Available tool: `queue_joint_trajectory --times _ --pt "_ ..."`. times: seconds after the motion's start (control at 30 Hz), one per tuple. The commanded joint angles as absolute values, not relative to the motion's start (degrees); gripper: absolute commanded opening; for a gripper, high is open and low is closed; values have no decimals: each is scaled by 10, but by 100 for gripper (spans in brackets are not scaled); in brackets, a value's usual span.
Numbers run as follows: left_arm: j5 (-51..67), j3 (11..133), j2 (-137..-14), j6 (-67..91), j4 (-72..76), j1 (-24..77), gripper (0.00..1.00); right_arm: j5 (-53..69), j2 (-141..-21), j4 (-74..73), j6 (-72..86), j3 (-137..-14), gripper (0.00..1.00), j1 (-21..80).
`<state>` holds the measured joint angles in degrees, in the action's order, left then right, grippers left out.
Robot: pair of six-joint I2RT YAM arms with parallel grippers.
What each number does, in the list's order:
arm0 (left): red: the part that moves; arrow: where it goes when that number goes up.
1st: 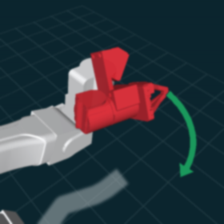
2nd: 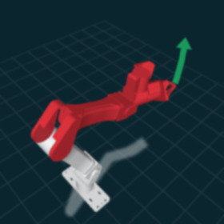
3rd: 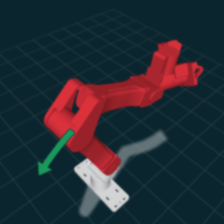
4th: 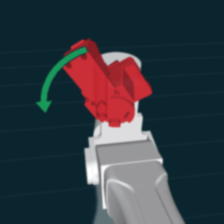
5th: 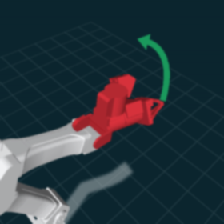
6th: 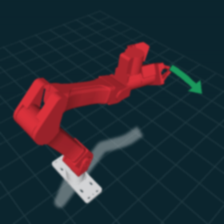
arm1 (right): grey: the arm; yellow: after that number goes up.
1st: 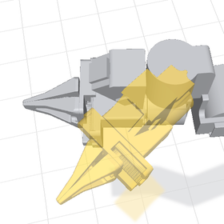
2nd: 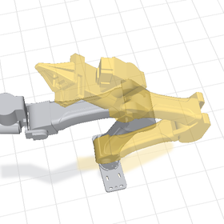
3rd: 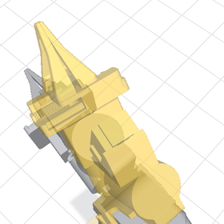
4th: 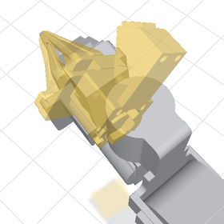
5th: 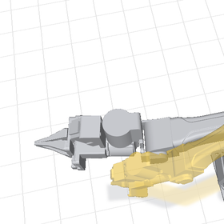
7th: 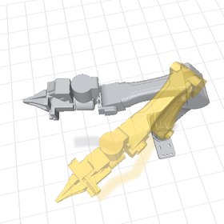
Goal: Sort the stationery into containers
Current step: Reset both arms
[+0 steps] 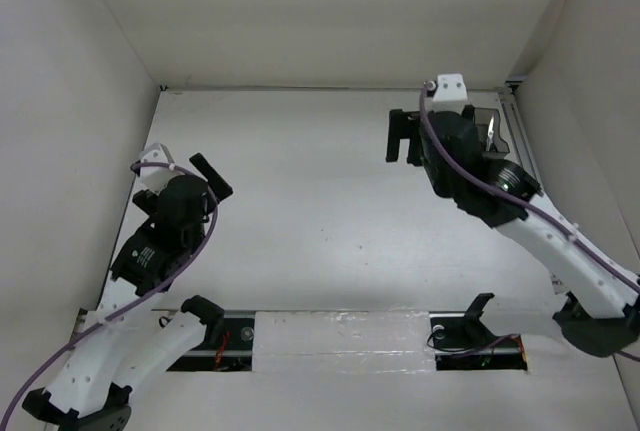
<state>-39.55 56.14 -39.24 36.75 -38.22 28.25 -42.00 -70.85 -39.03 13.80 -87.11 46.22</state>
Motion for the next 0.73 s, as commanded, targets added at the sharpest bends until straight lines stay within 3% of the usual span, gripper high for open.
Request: queue_joint_trajectory --times 0.0,0.13,0.37,0.7 --pt "-450 598 -367 387 -398 280 100 -462 -666 -468 223 -832 100 520" --pt "-491 603 -330 400 -418 280 100 -439 -545 -468 235 -775 100 575" --pt "-490 592 -246 383 -389 280 100 -429 -381 -504 235 -728 100 580" --pt "-496 599 -234 399 -417 280 100 -460 -304 -529 223 -722 100 580"
